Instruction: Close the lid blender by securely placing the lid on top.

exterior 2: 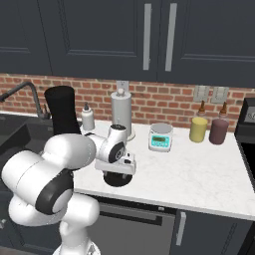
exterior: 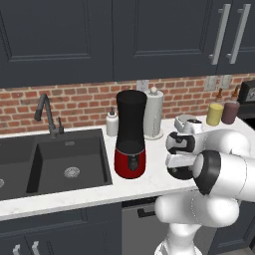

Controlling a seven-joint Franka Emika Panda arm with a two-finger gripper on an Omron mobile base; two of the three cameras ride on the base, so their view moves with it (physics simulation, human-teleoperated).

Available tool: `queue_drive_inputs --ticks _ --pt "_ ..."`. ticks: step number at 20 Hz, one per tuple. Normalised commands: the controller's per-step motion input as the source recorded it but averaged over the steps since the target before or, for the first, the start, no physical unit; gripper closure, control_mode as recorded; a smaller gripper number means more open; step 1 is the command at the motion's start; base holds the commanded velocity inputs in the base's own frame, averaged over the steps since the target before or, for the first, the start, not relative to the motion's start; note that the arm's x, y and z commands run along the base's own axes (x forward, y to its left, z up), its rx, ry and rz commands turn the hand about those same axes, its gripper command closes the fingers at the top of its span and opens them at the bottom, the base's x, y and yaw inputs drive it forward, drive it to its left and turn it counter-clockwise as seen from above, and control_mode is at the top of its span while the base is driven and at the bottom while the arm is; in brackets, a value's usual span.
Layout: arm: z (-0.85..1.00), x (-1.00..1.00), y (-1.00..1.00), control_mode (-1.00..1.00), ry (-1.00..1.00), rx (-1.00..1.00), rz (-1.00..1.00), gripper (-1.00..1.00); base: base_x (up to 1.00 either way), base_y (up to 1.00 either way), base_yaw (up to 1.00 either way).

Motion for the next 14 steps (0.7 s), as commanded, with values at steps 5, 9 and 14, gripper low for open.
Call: queue_drive_inputs --ticks 5,9,14 --pt "-0.05 0.10 0.00 -1.00 0.00 0.00 0.06 -1.00 0.00 0.00 0.00" --pt "0.00 0.13 0.00 -1.00 0.00 0.02 0.05 -1.00 0.00 0.00 0.00" --pt "0.00 0.11 0.00 -1.00 -0.01 0.02 0.04 -1.00 0.00 0.00 0.00"
